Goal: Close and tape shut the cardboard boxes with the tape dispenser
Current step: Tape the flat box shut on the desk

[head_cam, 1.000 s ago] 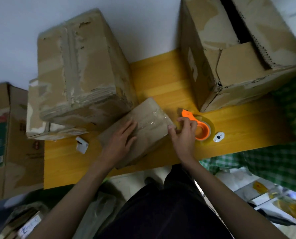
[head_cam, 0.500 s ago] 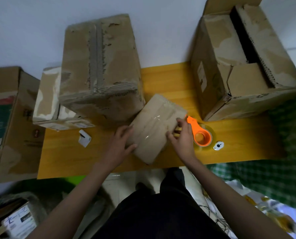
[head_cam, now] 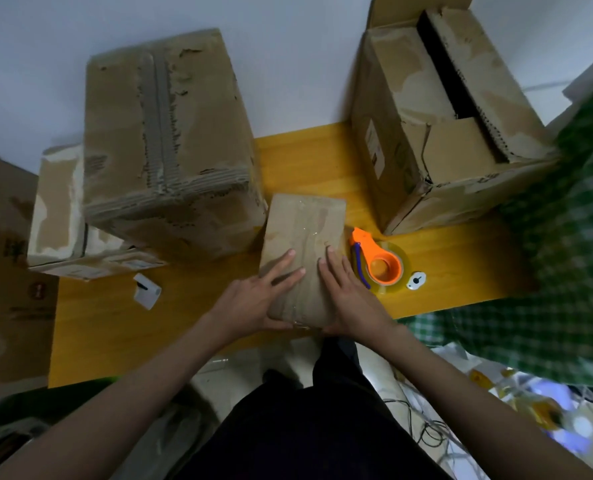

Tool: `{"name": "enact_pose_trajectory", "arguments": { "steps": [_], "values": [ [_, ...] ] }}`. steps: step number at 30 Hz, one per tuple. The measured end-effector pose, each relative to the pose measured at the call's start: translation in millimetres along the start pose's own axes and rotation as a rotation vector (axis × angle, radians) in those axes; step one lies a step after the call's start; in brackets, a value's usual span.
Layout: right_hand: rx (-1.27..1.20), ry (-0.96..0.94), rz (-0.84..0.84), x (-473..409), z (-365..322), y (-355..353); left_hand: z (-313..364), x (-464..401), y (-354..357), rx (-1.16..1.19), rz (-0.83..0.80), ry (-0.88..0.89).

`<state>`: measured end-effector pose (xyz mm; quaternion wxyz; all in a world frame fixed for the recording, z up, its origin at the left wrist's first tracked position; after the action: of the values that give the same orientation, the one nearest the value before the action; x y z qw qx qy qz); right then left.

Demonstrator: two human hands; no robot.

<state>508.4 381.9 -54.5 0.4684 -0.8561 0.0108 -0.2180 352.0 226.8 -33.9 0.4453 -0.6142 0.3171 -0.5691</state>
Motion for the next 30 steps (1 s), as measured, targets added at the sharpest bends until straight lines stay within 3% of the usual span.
{"name": "enact_pose_trajectory", "arguments": {
  "steps": [4, 8, 12, 15, 20, 30],
  "values": [
    [-0.058, -0.004, 0.013, -16, 13, -19, 5, -25, -7, 0.011, 0.033, -0.115],
    [-0.196, 0.082, 0.217, -17, 30, -26, 6, -57, -22, 0.058, 0.014, -0.212],
    [-0.355, 0.294, 0.378, -13, 65, -17, 6, -83, -36, 0.078, 0.000, -0.260],
    [-0.340, 0.456, 0.218, -16, 98, -3, 1, -97, -44, 0.093, -0.009, -0.283],
    [-0.249, 0.460, 0.064, -41, 133, 34, -3, -107, -47, 0.130, -0.028, -0.296],
    [-0.342, 0.544, 0.206, -68, 140, 58, -6, -103, -37, 0.224, 0.034, -0.315]
  ]
}}
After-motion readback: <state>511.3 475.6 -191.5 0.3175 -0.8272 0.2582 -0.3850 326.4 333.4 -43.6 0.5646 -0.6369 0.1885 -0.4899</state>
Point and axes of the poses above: each hand's wrist, its own x-axis away from the middle knuckle, its own y-axis out of the palm, z = x × y, the point moved 1 cm from there along -x, towards the middle knuckle, and after that the axes turned 6 degrees about -x, right-handed, at the moved point
